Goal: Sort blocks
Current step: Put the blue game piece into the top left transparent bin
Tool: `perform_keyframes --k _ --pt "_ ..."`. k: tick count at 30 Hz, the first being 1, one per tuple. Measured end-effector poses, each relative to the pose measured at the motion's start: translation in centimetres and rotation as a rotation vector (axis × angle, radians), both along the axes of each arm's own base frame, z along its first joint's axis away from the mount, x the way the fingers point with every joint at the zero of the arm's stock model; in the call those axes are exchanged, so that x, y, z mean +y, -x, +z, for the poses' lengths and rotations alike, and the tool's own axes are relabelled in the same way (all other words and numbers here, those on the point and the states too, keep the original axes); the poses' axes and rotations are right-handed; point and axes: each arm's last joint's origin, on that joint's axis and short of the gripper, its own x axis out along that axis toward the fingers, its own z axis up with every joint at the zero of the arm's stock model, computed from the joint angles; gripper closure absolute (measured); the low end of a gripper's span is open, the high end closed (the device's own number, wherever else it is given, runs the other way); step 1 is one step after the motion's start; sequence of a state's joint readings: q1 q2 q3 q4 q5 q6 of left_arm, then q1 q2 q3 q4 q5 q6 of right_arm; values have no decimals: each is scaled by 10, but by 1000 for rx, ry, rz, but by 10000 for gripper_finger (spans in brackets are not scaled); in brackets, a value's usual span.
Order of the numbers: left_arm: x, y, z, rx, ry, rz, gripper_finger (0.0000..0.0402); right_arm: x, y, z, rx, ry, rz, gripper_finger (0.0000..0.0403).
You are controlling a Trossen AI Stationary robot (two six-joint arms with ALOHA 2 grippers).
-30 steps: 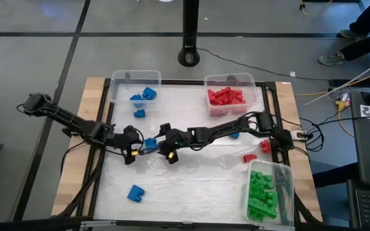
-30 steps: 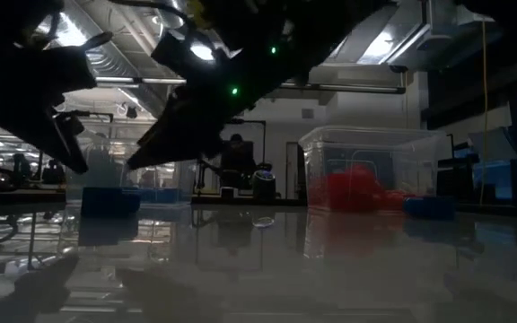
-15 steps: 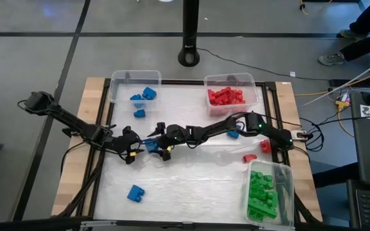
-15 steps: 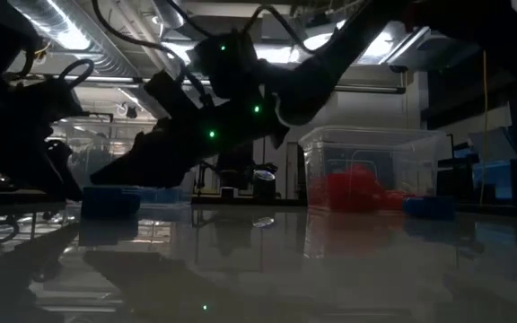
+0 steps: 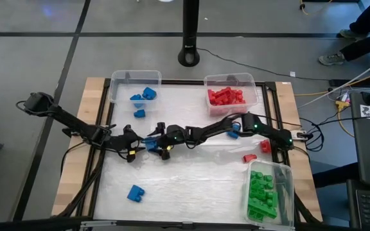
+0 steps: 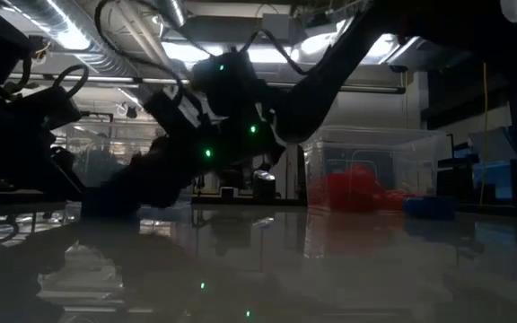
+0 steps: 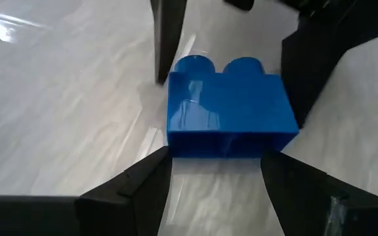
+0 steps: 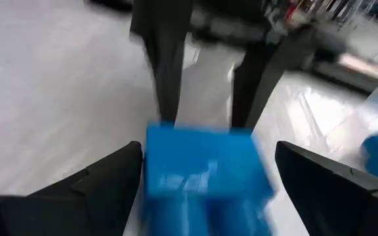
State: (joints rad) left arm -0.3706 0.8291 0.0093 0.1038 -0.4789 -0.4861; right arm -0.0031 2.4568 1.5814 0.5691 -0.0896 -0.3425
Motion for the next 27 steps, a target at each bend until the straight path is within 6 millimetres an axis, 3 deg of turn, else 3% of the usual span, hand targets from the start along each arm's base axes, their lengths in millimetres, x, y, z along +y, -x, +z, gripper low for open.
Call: perform_keyframes --k 17,23,27 --pt "0 -1 1 -10 -21 -11 178 -2 -20 -22 -17 -62 -9 58" --pt "0 -1 1 -10 -18 -9 178 -2 -21 -21 -19 -46 -10 109" --pt "0 -1 1 -10 -17 -8 178 -2 -21 -22 -17 -41 -14 109"
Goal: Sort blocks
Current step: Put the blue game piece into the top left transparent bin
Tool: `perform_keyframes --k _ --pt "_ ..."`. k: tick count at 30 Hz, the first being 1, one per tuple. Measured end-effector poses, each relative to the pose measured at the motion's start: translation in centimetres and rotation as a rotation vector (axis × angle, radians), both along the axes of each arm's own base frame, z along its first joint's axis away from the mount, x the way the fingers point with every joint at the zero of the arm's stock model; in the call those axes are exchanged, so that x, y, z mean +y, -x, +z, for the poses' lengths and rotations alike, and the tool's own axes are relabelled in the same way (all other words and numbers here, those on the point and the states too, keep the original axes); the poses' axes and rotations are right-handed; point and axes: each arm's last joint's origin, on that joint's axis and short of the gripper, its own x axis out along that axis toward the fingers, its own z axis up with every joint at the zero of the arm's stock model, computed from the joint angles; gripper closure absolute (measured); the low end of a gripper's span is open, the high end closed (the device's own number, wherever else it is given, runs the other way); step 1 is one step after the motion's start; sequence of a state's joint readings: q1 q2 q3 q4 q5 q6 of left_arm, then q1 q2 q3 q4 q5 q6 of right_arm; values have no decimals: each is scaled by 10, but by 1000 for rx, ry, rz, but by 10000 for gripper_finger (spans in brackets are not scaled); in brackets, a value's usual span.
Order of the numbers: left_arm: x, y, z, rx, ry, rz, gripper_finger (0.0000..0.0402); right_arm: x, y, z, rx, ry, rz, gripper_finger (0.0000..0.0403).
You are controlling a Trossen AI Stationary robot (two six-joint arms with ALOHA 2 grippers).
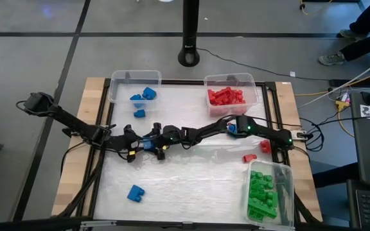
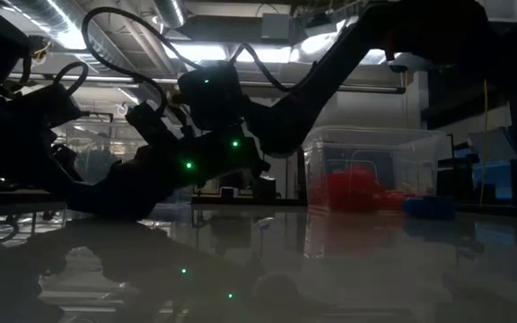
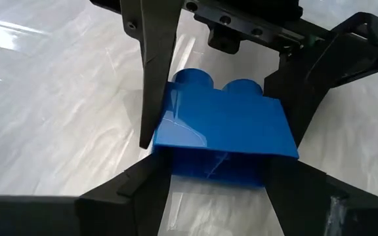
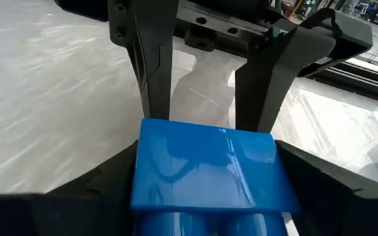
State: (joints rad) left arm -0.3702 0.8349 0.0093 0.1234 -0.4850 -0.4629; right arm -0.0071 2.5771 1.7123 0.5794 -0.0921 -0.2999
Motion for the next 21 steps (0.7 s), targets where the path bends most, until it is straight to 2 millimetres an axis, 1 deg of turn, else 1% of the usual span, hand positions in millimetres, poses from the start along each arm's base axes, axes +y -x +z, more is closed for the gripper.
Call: perform_keyframes --k 5,7,10,15,18,21 --pt "-1 0 0 9 16 -1 178 1 0 5 7 19 33 109" --pt "-1 0 1 30 33 0 178 2 2 12 32 24 75 109" --pt "-1 1 1 51 56 24 178 2 5 30 88 46 102 109" --pt "0 3 -1 67 81 54 178 1 15 83 132 162 90 109" --pt "0 3 -1 69 83 57 178 -1 23 116 129 241 56 109" --pt "0 3 -1 69 84 60 178 -9 32 156 61 321 -17 109"
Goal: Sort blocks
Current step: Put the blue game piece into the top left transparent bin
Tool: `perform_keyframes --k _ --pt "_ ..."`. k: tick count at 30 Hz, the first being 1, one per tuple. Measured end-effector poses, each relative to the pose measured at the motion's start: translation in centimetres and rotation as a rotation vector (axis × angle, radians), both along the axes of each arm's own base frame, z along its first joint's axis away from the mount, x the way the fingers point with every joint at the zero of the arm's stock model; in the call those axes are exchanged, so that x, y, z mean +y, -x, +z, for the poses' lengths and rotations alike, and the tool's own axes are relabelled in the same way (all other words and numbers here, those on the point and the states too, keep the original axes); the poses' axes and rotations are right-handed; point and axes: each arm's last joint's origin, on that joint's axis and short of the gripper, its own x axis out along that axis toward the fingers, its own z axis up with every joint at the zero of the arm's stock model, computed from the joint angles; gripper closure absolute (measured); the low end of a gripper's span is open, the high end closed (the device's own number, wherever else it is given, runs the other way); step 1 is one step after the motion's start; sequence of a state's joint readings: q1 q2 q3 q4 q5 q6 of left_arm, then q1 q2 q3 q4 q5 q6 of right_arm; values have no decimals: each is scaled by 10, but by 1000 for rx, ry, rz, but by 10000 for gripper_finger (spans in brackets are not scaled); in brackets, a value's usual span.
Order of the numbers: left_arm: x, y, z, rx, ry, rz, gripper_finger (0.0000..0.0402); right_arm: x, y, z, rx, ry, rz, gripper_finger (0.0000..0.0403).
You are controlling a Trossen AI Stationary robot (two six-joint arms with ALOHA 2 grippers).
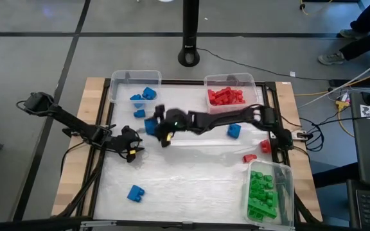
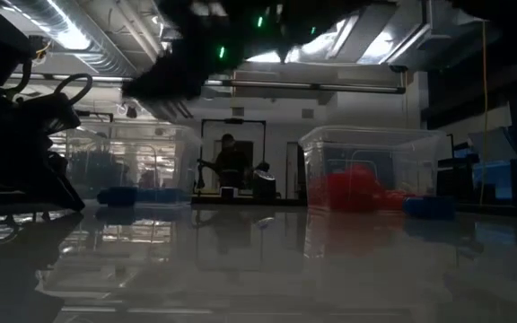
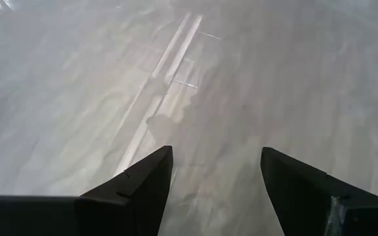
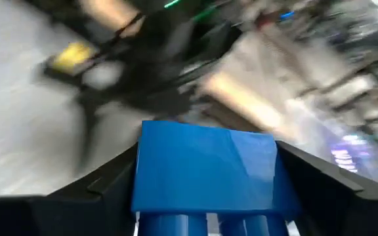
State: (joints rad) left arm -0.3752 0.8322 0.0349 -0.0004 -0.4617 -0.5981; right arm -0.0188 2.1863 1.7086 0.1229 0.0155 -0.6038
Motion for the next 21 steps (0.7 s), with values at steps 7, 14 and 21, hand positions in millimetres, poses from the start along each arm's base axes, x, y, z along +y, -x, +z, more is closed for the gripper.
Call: perform_keyframes --k 7,14,21 --pt "0 0 0 -4 11 14 178 -57 16 48 -142 57 -176 109" --pt "0 0 0 -6 11 16 178 -126 20 41 -262 -40 -256 101" --pt "0 -1 1 -14 3 17 178 -151 13 19 -390 -75 -273 94"
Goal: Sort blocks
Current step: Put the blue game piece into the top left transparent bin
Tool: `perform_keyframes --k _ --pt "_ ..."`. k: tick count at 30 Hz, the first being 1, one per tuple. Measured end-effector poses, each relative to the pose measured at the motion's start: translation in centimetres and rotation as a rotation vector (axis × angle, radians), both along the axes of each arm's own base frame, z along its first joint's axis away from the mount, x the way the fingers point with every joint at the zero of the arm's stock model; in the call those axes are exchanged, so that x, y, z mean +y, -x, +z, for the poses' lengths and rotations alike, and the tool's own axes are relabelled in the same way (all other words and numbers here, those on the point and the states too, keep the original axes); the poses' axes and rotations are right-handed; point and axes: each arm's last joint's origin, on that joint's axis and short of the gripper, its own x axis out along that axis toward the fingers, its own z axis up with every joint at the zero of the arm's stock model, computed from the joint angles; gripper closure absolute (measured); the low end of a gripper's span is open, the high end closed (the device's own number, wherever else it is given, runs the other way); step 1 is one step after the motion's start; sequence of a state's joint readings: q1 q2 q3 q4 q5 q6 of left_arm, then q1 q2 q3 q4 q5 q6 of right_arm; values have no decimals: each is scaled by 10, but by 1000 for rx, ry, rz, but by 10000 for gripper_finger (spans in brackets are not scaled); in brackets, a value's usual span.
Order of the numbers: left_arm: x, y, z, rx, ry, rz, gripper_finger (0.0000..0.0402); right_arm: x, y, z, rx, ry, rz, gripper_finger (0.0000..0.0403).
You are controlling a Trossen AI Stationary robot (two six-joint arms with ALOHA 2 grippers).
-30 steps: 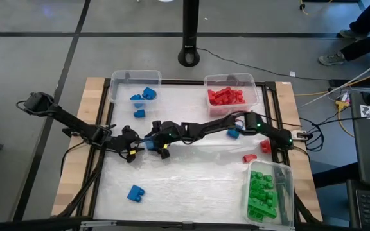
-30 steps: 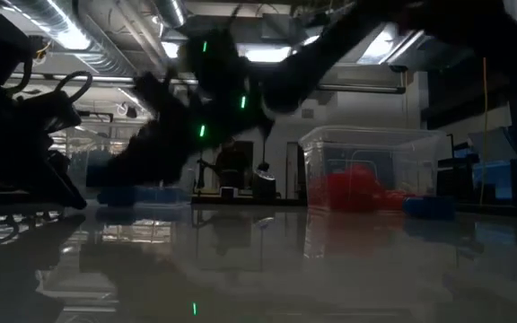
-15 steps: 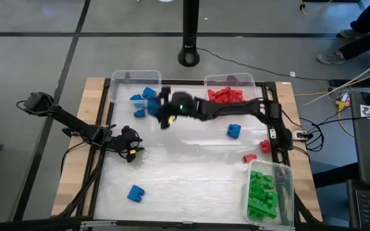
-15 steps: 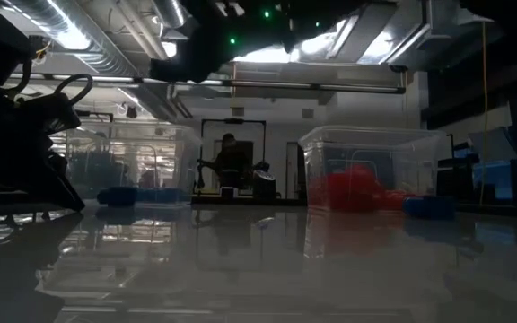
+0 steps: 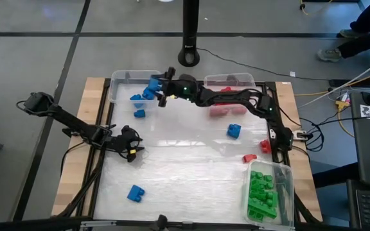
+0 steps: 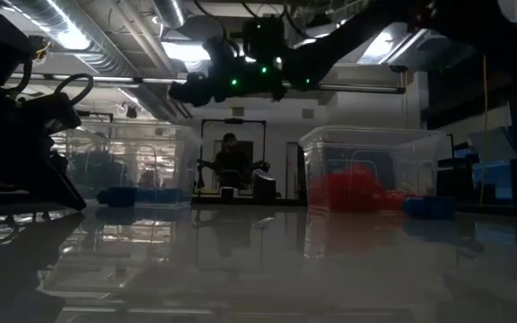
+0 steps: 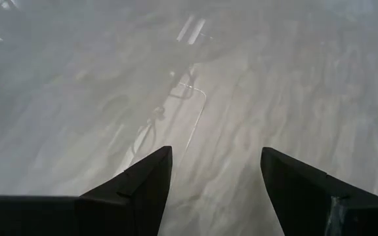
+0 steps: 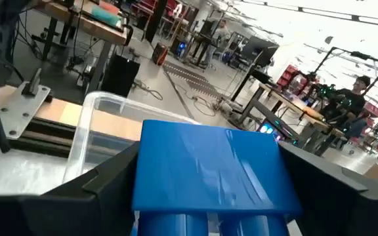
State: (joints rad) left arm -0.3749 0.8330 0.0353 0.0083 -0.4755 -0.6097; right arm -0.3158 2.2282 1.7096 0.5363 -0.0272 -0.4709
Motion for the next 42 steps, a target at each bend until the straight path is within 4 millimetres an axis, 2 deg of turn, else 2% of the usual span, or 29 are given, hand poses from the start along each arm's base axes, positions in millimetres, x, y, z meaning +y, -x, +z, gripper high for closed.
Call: perform_keyframes --k 3,12,20,22,24,27,31,35,37,42 --pt "0 0 0 -2 8 6 178 -1 -2 -8 3 -1 -16 82" --pt "0 0 0 -3 9 7 178 0 -2 -6 -4 0 -15 40" --pt "0 0 0 -4 9 7 178 0 -2 -6 -1 -1 -10 30" --pt "0 0 0 -5 10 7 178 2 0 -1 29 -11 48 32" --pt "0 0 0 -5 13 10 178 9 6 15 74 -28 108 35" --pt "0 0 0 -6 15 11 178 28 25 48 194 -61 179 40" --pt "0 0 0 -5 14 11 178 64 56 70 460 -124 211 46" --pt "0 0 0 -6 14 11 178 106 93 96 642 -176 150 50" --pt "0 0 0 -6 15 12 178 125 111 103 736 -213 89 51" --pt "0 0 0 -6 15 12 178 162 149 96 990 -321 -132 52"
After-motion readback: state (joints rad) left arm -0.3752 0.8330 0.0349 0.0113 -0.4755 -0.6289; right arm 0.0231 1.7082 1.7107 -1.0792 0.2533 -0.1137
